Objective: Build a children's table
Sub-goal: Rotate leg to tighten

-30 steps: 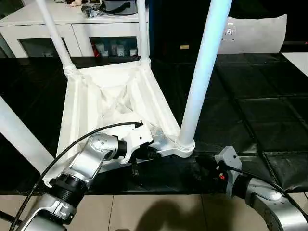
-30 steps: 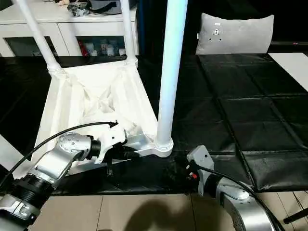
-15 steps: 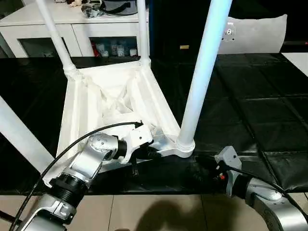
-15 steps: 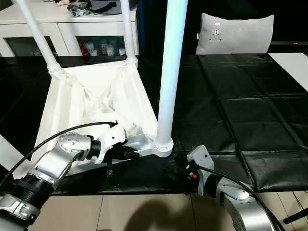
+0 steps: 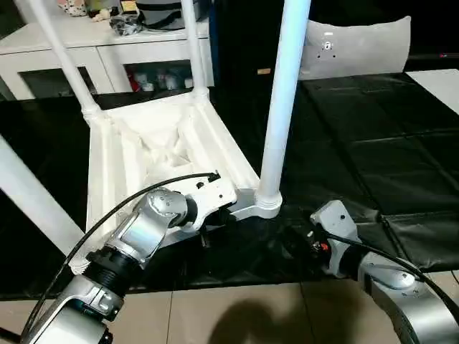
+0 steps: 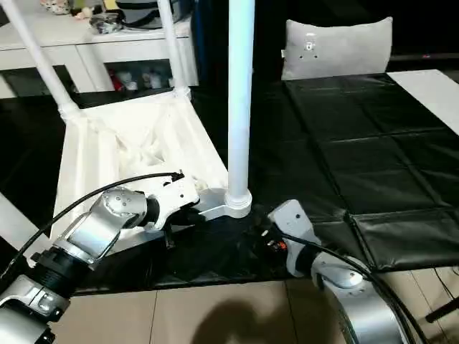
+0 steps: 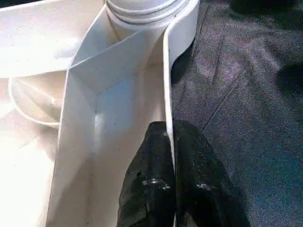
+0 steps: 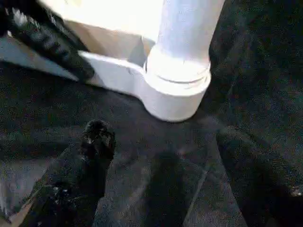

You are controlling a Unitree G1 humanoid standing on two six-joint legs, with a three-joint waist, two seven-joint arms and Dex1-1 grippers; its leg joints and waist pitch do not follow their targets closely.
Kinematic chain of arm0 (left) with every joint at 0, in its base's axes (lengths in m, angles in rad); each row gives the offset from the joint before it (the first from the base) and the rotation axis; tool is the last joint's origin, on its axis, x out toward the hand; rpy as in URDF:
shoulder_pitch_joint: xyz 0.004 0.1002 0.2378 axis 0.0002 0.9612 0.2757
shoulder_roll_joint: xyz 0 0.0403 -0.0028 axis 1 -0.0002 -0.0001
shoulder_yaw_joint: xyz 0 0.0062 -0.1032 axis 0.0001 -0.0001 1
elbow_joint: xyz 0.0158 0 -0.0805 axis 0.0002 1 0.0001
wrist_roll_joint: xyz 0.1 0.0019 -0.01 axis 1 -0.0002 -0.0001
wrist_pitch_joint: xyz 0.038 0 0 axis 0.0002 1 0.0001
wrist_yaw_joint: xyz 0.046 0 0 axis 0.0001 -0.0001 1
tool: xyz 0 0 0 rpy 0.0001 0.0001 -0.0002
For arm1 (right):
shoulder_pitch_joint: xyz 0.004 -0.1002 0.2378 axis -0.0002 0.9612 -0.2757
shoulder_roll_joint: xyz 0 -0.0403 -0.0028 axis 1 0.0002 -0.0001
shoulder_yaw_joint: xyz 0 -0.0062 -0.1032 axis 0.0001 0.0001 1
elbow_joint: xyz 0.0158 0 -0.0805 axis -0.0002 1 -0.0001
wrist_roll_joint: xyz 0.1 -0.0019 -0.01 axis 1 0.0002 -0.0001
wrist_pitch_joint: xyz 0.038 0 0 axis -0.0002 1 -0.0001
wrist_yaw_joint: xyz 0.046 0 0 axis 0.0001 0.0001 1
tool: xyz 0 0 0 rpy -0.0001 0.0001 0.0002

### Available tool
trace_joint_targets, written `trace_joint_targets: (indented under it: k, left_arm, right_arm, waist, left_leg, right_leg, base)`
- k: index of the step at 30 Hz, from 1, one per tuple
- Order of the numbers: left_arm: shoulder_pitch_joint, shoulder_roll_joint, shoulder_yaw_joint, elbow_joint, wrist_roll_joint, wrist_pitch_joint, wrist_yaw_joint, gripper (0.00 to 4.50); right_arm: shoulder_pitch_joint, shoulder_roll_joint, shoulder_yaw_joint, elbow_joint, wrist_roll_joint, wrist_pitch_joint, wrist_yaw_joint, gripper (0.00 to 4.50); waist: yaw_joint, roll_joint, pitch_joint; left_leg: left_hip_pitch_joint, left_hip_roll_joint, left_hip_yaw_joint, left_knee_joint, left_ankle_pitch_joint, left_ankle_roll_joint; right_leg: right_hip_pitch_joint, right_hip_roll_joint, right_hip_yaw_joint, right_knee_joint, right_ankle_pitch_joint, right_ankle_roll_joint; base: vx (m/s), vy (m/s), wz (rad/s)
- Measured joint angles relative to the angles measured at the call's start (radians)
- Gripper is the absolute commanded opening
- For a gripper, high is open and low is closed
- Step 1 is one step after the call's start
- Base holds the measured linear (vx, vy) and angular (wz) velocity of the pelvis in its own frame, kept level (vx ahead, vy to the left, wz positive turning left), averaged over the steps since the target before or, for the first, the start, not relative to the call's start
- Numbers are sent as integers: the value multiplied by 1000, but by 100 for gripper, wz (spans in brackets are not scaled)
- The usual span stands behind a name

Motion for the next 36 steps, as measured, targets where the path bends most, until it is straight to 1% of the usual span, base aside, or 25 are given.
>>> trace_joint_targets:
  k: [2, 6, 7, 8, 10, 12, 14, 17, 19, 21, 23, 25, 27, 30, 33, 34, 36]
  left_arm:
    - [0, 2, -3, 2, 1, -11, 1, 0]
    - [0, -1, -4, 30, 0, -66, 1, 0]
    - [3, -5, -2, 41, -3, -89, 3, 0]
    - [9, -8, 7, 49, -10, -107, 4, 0]
    - [25, -23, 35, 68, -33, -134, 13, 0]
    - [28, -32, 45, 76, -42, -142, 15, 0]
    - [38, -47, 58, 84, -55, -157, 36, 0]
    - [48, -57, 71, 113, -74, -215, 51, 0]
    - [48, -60, 81, 133, -87, -240, 39, 0]
    - [48, -53, 85, 139, -101, -251, 10, 0]
    - [48, -40, 85, 140, -114, -255, -23, 0]
    - [48, -28, 87, 146, -122, -268, -58, 0]
    - [48, -23, 87, 149, -128, -275, -83, 0]
    - [48, -7, 83, 156, -141, -293, -128, 0]
    - [47, -3, 82, 173, -146, -325, -158, 0]
    - [46, 1, 80, 181, -146, -342, -175, 0]
    - [39, 6, 74, 193, -147, -361, -202, 0]
  right_arm:
    - [-22, 1, -16, -5, 8, 7, -1, 372]
    - [-72, 26, -95, -1, 44, 1, -27, 372]
    - [-79, 43, -119, 4, 48, -21, -44, 372]
    - [-84, 55, -131, 12, 49, -48, -57, 372]
    - [-99, 73, -160, 40, 81, -104, -58, 372]
    - [-109, 72, -171, 51, 96, -117, -49, 372]
    - [-113, 76, -179, 68, 111, -149, -42, 372]
    - [-138, 48, -191, 113, 167, -143, 62, 372]
    - [-148, 14, -191, 150, 200, -142, 136, 372]
    - [-152, -22, -189, 190, 208, -147, 188, 372]
    - [-157, -59, -184, 223, 208, -156, 235, 372]
    - [-179, -98, -165, 258, 207, -174, 289, 372]
    - [-187, -117, -159, 272, 202, -189, 323, 372]
    - [-206, -143, -124, 306, 189, -193, 382, 372]
    - [-229, -154, -111, 347, 186, -215, 427, 372]
    - [-246, -160, -99, 376, 186, -235, 453, 347]
    - [-274, -164, -81, 421, 181, -263, 484, 339]
  waist:
    - [0, 0, 0]
    - [0, 2, -2]
    - [1, 1, -2]
    - [2, 2, -3]
    - [3, 3, -3]
    - [5, 3, -3]
    - [3, 3, -3]
    - [-1, 3, -3]
    - [0, 4, -4]
    - [2, 4, -4]
    - [4, 4, -4]
    - [3, 5, -4]
    - [5, 5, -4]
    - [11, 7, -4]
    - [17, 7, -4]
    - [19, 7, -4]
    - [24, 7, -4]
  left_leg:
    - [0, 0, 0, 0, 0, 0]
    - [0, 0, -1, 0, 0, 0]
    - [0, 0, -1, 0, 0, 0]
    - [0, 0, -1, 0, 0, 0]
    - [0, 0, -1, -1, 0, 0]
    - [-1, -1, -1, 0, 0, 1]
    - [-1, -1, -1, 0, -1, 1]
    - [-3, -1, 0, 0, -1, 3]
    - [-5, 0, 0, 0, 1, 7]
    - [-7, 0, -1, 0, 2, 8]
    - [-8, 0, -1, 0, 2, 8]
    - [-8, 0, 0, 0, 2, 9]
    - [-8, 0, 0, 0, 2, 9]
    - [-8, 0, -1, 0, 2, 9]
    - [-8, 0, -1, 1, 2, 8]
    - [-8, 0, -1, 1, 2, 8]
    - [-8, 1, -1, 1, 2, 8]
  right_leg:
    - [0, 0, 0, 0, 0, 0]
    - [1, 0, 0, 0, 0, 0]
    - [1, 0, -1, 0, 0, 0]
    - [1, 0, -1, 0, 0, 0]
    - [1, -1, -1, 0, 0, 0]
    - [1, -1, -1, 0, 0, 0]
    - [0, -1, 0, -1, 0, 0]
    - [-1, -1, 0, -1, 0, 0]
    - [-3, 0, -1, -1, 0, 0]
    - [-5, 0, -1, -1, 0, 0]
    - [-6, 0, -1, -1, 0, 0]
    - [-6, 0, -1, -1, 0, 0]
    - [-6, 0, -1, -1, 0, 0]
    - [-6, 0, -1, -1, 0, -1]
    - [-6, 0, -1, -1, 1, -1]
    - [-6, 0, -1, -1, 1, -1]
    - [-6, 0, -1, -1, 1, -2]
  base:
    - [0, 0, 0]
    - [0, 0, 0]
    - [0, 0, 0]
    - [0, 0, 0]
    - [0, 0, 0]
    - [0, 0, 0]
    - [0, 0, 0]
    - [0, 0, 0]
    - [0, 0, 0]
    - [0, 0, 0]
    - [0, 0, 0]
    - [0, 0, 0]
    - [0, 0, 0]
    - [0, 0, 0]
    - [0, 0, 0]
    - [0, 0, 0]
    - [0, 0, 0]
